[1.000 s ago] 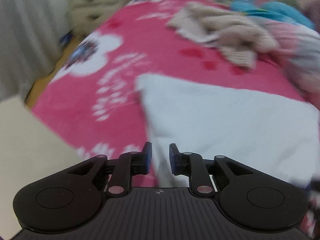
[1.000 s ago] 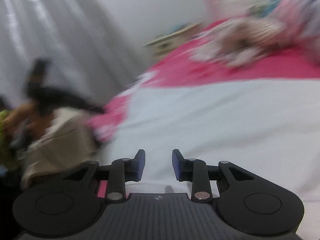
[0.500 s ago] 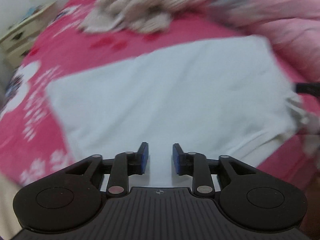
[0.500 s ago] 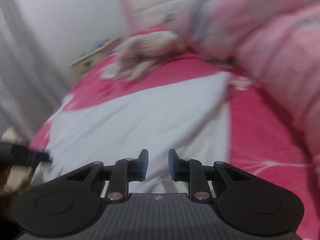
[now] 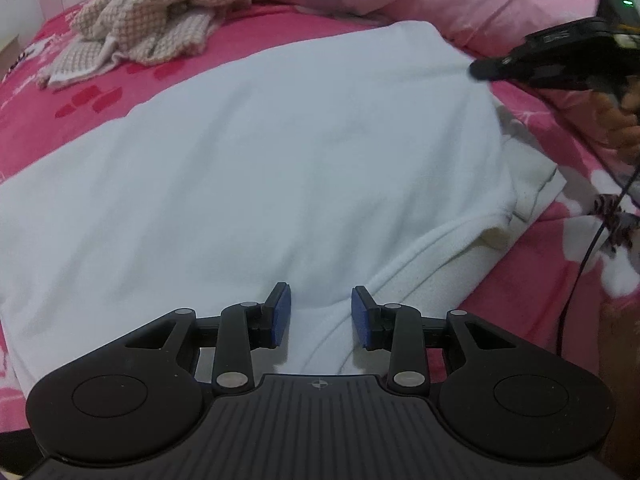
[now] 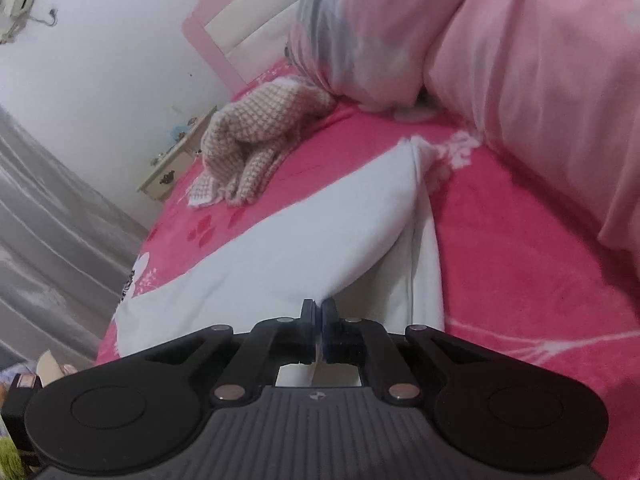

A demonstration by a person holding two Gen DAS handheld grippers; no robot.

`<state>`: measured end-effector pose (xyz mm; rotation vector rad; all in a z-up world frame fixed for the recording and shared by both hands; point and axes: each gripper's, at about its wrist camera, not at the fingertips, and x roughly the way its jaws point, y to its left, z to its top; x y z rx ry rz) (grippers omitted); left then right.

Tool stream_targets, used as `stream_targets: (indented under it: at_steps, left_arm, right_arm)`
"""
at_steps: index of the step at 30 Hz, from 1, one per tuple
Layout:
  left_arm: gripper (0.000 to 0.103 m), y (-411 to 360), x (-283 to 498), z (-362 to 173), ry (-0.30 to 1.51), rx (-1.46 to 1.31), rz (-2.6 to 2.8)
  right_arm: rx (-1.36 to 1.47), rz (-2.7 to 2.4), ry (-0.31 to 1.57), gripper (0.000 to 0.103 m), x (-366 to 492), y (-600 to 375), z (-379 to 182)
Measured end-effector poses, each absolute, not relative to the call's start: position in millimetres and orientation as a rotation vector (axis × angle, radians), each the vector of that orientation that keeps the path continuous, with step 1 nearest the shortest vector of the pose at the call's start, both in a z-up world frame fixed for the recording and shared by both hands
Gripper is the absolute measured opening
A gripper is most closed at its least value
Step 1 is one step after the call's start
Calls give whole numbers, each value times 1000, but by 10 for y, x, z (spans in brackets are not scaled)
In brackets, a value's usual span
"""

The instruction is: Fold clothes

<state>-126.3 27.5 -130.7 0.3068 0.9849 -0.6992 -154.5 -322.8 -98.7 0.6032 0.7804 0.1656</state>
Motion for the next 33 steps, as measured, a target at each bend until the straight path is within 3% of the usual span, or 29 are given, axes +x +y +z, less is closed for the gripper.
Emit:
stream_targets:
  at_steps: [4, 7, 9, 10, 15, 23, 24, 25, 26, 29, 33]
  left_arm:
    - [34, 250, -1225, -1295, 978, 313, -705]
    - [34, 233, -1207, -1228, 983, 316, -697]
    - [34, 209, -1249, -1124, 951, 315, -710]
    - [34, 182, -1287, -1053, 921, 315, -738]
    - [34, -315, -1510, -909, 814, 390, -944]
    - [33, -1086, -1758, -1313, 723, 691, -1041]
    - [28, -1081, -1737, -1307, 729, 669, -1038]
    - [16, -1058, -1701, -1277, 741, 628, -1033]
    - [13, -1011, -1632, -1234, 768, 558, -1020]
    - [10, -769, -1318, -1092, 880, 243, -977]
    - [10, -365, -889, -1012, 1004, -225, -926]
  right_arm:
    - [590, 94, 839, 3, -1531, -3292, -1086]
    - [608, 88, 831, 9, -1614, -3362, -1035]
    - [639, 109, 812, 20, -1739, -3411, -941]
    - [656, 113, 817, 21, -1791, -3426, -921]
    - [724, 74, 866, 22, -1837, -3417, -1058]
    - [724, 82, 880, 21, -1895, -3342, -1090]
    - [729, 88, 878, 21, -1900, -3342, -1091]
    - [748, 96, 876, 22, -1892, -3350, -1106]
    - [788, 105, 875, 22, -1878, -3376, -1135]
    - [917, 123, 867, 30, -1836, -3466, -1231]
    - [1067, 150, 851, 32, -1736, -3552, -1359]
